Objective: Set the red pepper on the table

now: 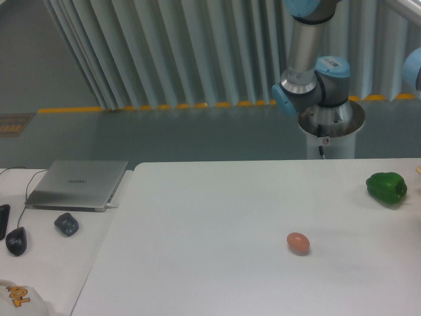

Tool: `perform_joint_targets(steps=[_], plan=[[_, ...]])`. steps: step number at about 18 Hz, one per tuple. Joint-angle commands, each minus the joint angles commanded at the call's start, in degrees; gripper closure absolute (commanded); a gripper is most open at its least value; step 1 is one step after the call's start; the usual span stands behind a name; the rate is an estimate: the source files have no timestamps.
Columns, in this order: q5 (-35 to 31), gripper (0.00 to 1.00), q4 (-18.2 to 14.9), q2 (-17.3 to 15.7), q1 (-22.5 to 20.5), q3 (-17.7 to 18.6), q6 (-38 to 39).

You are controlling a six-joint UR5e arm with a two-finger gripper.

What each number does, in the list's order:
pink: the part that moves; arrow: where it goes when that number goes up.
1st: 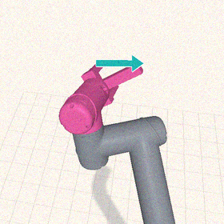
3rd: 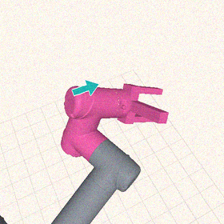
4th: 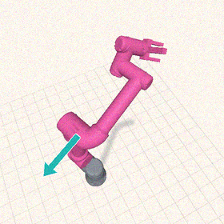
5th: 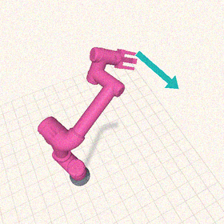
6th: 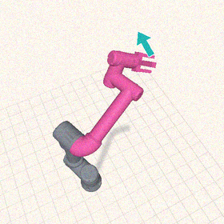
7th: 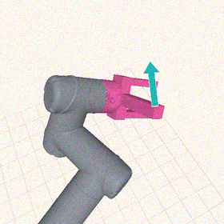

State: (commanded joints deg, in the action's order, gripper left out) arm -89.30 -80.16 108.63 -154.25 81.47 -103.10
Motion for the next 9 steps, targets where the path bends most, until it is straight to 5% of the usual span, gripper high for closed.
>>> perform_joint_targets(steps=[9], plan=[[-0.53, 0.00, 0.62, -2.90, 0.35, 2.28, -2.37]])
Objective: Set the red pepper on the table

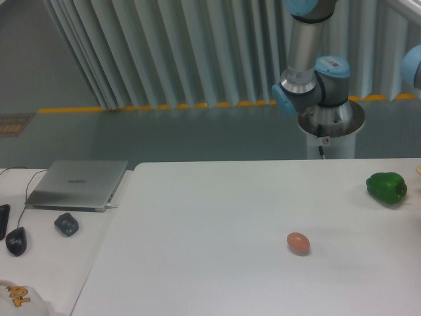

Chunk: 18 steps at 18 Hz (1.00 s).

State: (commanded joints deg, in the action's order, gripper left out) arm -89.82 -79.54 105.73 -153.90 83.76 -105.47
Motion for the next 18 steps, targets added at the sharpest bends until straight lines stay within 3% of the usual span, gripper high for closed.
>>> perform_joint_targets(steps=[3, 6, 11, 13, 15, 18], plan=[[-0.09, 0.00, 0.70, -0.17, -1.57, 2.37, 1.23], [0.35, 0.00, 2.37, -2.46, -4.56, 4.39, 1.93], [-0.44, 0.00, 4.91, -3.60, -6.06, 4.49, 7.47], [0.35, 0.00, 5.71, -3.87, -7.90, 6.15, 12.98], [0.88, 0.00, 8.69, -4.04, -9.66, 7.38, 20.72], [0.44, 0.00, 9.75, -3.78, -10.98, 7.30, 23.12]])
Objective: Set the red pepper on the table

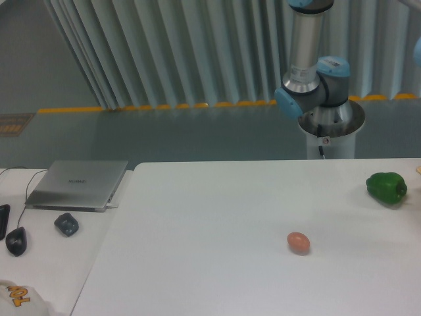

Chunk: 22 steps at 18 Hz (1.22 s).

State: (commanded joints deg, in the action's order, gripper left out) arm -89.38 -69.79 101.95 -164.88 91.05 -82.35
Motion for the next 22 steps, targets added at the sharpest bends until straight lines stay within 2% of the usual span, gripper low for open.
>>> perform_joint_targets(steps=[2, 3, 7, 10, 12, 16, 20, 22], plan=[[0.35, 0.00, 0.00, 0.00, -1.40, 0.52, 0.09], [0.61, 0.00, 0.09, -0.09, -2.37, 2.18, 1.83], [3.33, 0.00, 0.18, -0.09, -3.43, 3.43, 11.50], [4.39, 0.00, 1.75, 0.00, -4.31, 4.39, 17.03], [7.45, 0.00, 3.16, 0.26, -5.70, 5.18, 20.90], [9.58, 0.00, 6.58, 2.28, -7.21, 6.33, 21.09], [9.67, 0.00, 7.03, 3.34, -7.21, 6.50, 21.88], [9.67, 0.20, 7.03, 3.43, -7.30, 6.33, 22.50]])
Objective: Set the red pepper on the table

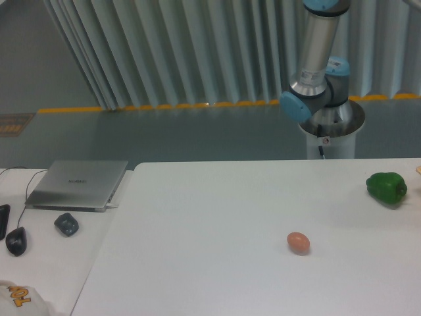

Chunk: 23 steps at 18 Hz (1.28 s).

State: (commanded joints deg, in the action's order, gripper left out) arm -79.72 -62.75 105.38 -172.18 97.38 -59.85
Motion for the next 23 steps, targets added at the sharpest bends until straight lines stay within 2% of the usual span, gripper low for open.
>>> perform_joint_targets(steps=[1, 2, 4, 5, 6, 9, 13, 23], plan=[[0.26, 0.46, 0.00, 0.09, -0.09, 0.00, -0.35], [0.79, 0.60, 0.17, 0.17, -0.26, 0.00, -0.53], [0.79, 0.83, 0.35, 0.44, -0.35, 0.00, -0.79], [0.79, 0.87, 0.35, 0.44, -0.53, 0.00, -1.14], [0.79, 0.95, 0.44, 0.70, -1.05, 0.00, -1.14], [1.32, 0.97, 0.35, 1.58, -2.89, -0.53, -2.54], [5.45, 0.98, 0.18, 2.02, -7.12, -0.53, -6.76], [5.36, 0.98, 0.35, 2.81, -7.38, -0.26, -7.30]])
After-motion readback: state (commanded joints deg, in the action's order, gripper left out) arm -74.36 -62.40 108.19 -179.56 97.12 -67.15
